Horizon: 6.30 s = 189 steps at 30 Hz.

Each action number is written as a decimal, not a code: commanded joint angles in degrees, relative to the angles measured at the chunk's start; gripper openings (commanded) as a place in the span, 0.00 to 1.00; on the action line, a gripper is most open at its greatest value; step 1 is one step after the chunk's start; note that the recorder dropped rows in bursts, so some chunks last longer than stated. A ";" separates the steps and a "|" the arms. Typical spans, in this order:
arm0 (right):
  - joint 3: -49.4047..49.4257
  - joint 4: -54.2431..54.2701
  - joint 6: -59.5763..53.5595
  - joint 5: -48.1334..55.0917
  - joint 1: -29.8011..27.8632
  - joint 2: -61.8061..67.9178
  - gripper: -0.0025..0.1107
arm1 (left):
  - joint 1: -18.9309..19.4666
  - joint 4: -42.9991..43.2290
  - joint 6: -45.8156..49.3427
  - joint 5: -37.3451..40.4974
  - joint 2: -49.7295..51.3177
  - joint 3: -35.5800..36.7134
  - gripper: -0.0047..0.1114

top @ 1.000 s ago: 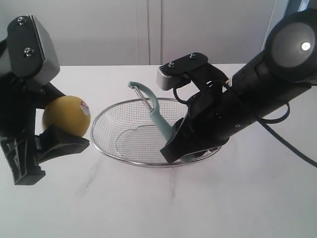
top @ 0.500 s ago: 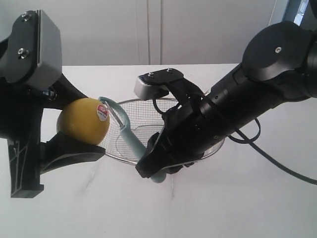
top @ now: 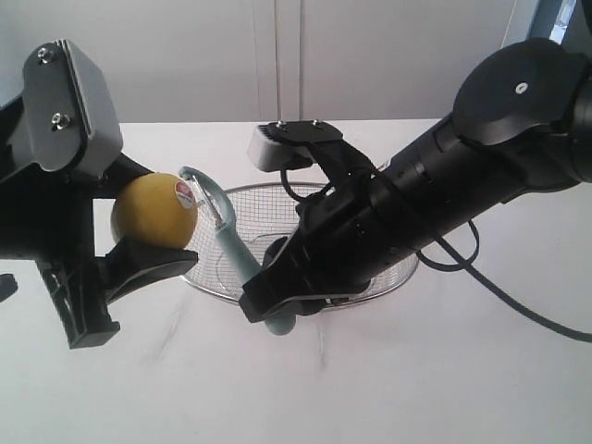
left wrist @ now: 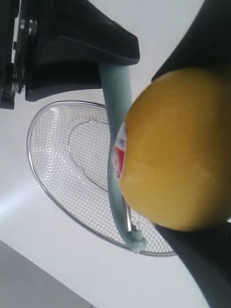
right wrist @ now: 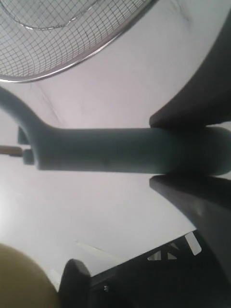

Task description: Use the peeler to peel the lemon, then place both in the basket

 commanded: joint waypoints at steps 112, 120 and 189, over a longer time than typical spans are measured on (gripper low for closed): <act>-0.28 -7.17 7.85 -5.46 4.58 -0.25 0.02 | -0.06 -0.17 -2.52 -5.76 4.29 0.57 0.04; -0.39 -7.55 7.85 -6.19 4.58 -1.73 0.02 | -0.06 -0.17 -2.51 -5.64 4.29 0.57 0.04; -0.29 -14.27 13.30 -9.19 4.96 0.22 0.02 | -0.06 -0.17 -2.51 -5.27 4.29 0.57 0.04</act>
